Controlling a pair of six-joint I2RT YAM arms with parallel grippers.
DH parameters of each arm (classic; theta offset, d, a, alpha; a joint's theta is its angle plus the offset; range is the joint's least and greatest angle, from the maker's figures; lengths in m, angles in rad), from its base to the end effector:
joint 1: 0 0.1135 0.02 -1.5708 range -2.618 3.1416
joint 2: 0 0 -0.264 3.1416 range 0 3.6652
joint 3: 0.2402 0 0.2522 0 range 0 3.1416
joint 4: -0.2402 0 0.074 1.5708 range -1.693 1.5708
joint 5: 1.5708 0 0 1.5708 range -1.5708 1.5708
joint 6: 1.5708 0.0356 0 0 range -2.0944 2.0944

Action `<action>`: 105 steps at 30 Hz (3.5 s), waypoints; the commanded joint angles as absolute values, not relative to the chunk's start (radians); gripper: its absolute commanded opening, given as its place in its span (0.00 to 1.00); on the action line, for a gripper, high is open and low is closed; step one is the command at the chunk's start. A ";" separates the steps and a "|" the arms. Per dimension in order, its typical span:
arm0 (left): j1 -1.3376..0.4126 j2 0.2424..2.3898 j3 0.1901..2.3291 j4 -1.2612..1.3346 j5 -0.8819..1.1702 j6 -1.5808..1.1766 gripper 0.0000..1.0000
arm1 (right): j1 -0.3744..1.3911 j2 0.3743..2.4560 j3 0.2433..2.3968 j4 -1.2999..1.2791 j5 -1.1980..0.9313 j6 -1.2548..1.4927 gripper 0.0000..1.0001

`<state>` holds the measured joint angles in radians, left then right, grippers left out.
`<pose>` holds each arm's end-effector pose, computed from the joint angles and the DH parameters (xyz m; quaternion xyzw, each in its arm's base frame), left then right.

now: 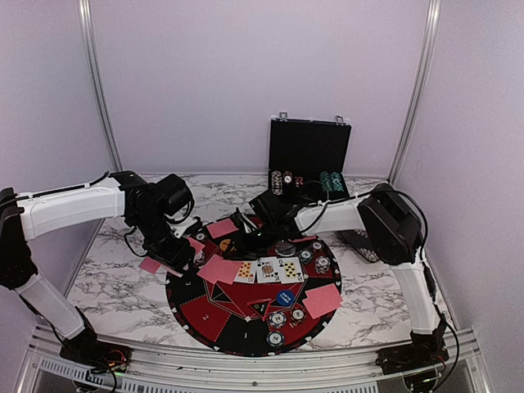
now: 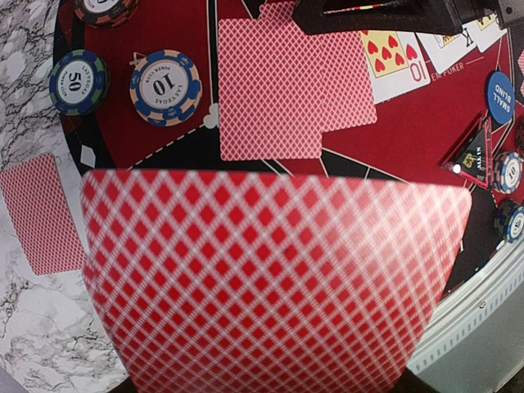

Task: Distribute texas hold em gaming equipment
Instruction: Place the poker card in the community card area, then place the poker card piles in the face-down deck piles.

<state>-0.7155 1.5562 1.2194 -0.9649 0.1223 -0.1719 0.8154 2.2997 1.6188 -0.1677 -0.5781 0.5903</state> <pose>0.2207 -0.1976 0.2477 0.2734 0.9506 -0.1122 0.0949 0.3235 0.3719 0.1249 -0.2008 0.8797 0.4224 0.0860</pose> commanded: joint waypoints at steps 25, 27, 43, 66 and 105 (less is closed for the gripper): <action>-0.756 1.528 1.167 -0.893 0.117 -0.238 0.47 | 0.828 2.060 1.517 -0.129 -0.427 0.574 0.74; -0.772 1.530 1.157 -0.878 0.112 -0.251 0.47 | 0.826 2.027 1.483 -0.114 -0.404 0.579 0.74; -0.994 1.646 1.094 -0.739 -0.016 -0.373 0.47 | 0.746 1.779 1.214 -0.044 -0.275 0.578 0.74; -1.089 1.779 1.042 -0.585 -0.032 -0.411 0.48 | 0.746 1.726 1.137 -0.025 -0.261 0.596 0.71; -1.091 1.758 0.953 -0.504 -0.051 -0.417 0.78 | 0.766 1.743 1.153 -0.040 -0.252 0.602 0.71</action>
